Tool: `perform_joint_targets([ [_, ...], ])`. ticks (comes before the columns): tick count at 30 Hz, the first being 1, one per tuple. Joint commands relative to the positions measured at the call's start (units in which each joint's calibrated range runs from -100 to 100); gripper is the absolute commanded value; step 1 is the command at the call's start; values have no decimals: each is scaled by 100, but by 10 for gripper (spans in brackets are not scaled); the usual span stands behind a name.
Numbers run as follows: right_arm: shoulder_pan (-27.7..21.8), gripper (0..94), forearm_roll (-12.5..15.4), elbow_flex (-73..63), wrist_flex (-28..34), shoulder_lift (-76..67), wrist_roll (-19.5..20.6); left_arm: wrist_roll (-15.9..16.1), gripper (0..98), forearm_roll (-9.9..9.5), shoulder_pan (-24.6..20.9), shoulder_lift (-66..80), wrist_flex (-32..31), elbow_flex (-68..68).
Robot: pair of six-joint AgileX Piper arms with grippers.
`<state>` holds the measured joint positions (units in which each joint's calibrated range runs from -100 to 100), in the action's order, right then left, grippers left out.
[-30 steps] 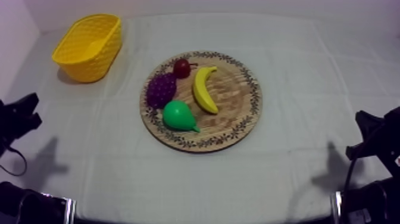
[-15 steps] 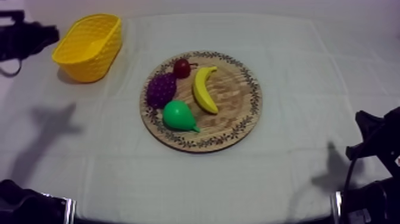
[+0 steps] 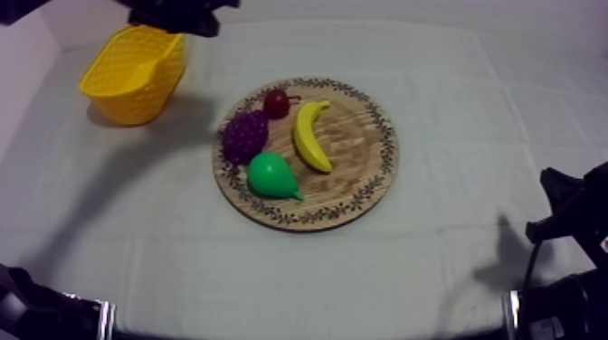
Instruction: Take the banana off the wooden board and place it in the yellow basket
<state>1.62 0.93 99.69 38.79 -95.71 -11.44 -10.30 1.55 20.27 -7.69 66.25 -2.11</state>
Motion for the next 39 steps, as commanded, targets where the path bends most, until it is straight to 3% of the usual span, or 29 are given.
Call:
perform_joint_targets([
  [1,4,3,-2,-3,0,-4,1,-24,1,2,119,-597,324,700],
  [18,17,3,-2,-3,0,-5,-2,-3,1,132,558,-1761,1242,1626],
  [39,30,3,-2,-3,0,-5,-2,-26,1,405,772,-2066,1050,1480],
])
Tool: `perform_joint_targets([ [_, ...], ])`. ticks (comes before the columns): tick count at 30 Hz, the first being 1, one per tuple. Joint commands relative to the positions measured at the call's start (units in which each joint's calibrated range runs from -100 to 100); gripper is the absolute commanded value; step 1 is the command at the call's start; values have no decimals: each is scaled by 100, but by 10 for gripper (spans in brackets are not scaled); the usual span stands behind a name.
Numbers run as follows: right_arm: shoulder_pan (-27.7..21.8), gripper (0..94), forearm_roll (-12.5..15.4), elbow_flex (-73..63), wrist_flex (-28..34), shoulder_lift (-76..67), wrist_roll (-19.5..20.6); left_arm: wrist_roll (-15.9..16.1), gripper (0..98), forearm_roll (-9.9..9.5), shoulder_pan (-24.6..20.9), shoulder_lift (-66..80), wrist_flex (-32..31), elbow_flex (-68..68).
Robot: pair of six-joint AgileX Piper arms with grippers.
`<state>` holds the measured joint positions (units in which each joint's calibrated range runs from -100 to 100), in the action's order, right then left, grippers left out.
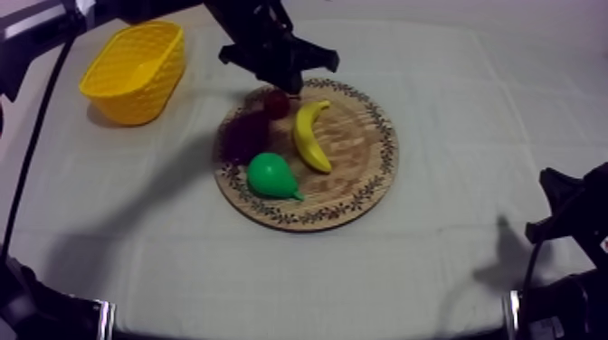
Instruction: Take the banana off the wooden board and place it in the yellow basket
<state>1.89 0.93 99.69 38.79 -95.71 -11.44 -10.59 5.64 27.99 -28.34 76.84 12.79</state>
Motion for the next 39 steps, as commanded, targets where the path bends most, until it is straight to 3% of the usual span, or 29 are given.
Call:
perform_joint_targets([
  [1,3,3,-2,-3,0,-5,-2,8,1,2,2,-2,-18,-22],
  [7,3,3,-2,-3,0,-5,-2,46,3,50,-18,2,-96,-138],
  [10,3,3,-2,-3,0,-5,-2,97,69,120,-36,36,-314,-306],
  [13,3,3,-2,-3,0,-5,-2,566,475,478,-110,25,-512,-509],
  [14,5,3,-2,-3,0,-5,-2,754,556,632,-162,-7,-523,-529],
  [17,8,3,-2,-3,0,-5,-2,1135,679,921,-265,-37,-622,-626],
  [20,10,3,-2,-3,0,-5,1,1216,779,914,-267,-18,-696,-633],
  [29,10,3,-2,-3,0,-5,-2,1196,843,847,-203,-86,-733,-469],
  [39,10,3,-2,-3,0,-5,-2,1026,807,788,-143,-77,-775,-483],
])
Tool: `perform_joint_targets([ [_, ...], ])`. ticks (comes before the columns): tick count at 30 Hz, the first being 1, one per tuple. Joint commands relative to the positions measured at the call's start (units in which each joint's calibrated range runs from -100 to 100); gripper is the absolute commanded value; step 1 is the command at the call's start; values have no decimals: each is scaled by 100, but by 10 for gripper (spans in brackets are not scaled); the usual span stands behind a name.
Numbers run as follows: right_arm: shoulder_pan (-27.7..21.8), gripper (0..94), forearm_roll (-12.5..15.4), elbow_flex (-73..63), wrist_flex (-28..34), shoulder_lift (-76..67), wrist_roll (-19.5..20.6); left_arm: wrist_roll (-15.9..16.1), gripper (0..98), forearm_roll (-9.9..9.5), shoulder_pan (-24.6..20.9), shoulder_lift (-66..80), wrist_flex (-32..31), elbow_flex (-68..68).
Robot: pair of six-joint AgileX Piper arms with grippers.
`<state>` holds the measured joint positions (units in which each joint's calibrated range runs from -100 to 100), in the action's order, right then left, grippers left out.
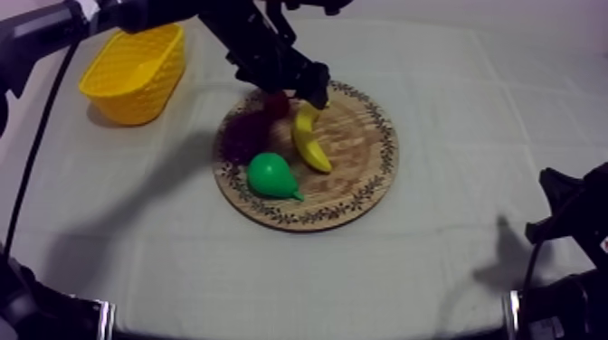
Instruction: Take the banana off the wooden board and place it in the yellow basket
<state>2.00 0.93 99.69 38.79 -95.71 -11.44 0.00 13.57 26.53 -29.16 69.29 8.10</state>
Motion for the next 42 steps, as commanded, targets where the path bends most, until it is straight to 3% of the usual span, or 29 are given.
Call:
perform_joint_targets([
  [1,-1,3,-2,-3,0,-5,-2,-72,798,-17,13,8,-40,-39],
  [9,4,3,-2,-3,0,-5,-2,-436,729,-204,112,-18,-29,-38],
  [17,6,3,-2,-3,0,-5,-2,-551,680,-257,187,-182,27,-1],
  [28,10,3,-2,-3,0,-5,-2,-550,650,-134,125,-641,13,27],
  [42,21,3,-2,-3,0,-5,-2,-524,639,124,58,-1702,263,1028],
])
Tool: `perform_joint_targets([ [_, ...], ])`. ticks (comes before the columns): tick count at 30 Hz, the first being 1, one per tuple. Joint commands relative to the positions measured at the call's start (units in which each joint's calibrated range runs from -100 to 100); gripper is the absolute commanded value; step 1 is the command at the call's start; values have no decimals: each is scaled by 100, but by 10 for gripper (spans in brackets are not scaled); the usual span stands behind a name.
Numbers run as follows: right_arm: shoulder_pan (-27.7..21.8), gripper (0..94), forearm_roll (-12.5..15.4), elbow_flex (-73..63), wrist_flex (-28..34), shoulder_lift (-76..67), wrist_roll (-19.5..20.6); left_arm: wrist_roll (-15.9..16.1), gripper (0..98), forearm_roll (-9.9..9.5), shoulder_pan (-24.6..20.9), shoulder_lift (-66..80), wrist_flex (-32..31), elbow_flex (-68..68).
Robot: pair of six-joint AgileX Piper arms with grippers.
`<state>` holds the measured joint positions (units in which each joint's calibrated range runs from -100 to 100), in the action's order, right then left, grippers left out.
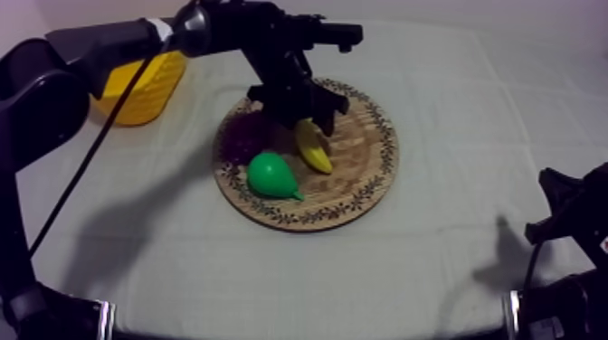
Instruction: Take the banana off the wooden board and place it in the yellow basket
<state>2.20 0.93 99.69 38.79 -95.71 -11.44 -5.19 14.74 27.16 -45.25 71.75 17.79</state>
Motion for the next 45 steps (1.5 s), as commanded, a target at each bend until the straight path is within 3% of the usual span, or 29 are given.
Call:
perform_joint_targets([
  [1,1,3,-2,-3,0,-5,-1,-10,639,19,-7,-149,29,96],
  [8,7,3,-2,-3,0,-5,-1,-7,639,106,-36,-390,36,168],
  [17,16,3,-2,-3,0,-5,-1,218,640,233,-57,-490,-38,185],
  [32,17,3,-2,-3,0,-5,-1,-1,302,131,-72,-518,-108,91],
  [45,17,3,-2,-3,0,-5,-1,-101,254,63,-16,-325,-23,159],
])
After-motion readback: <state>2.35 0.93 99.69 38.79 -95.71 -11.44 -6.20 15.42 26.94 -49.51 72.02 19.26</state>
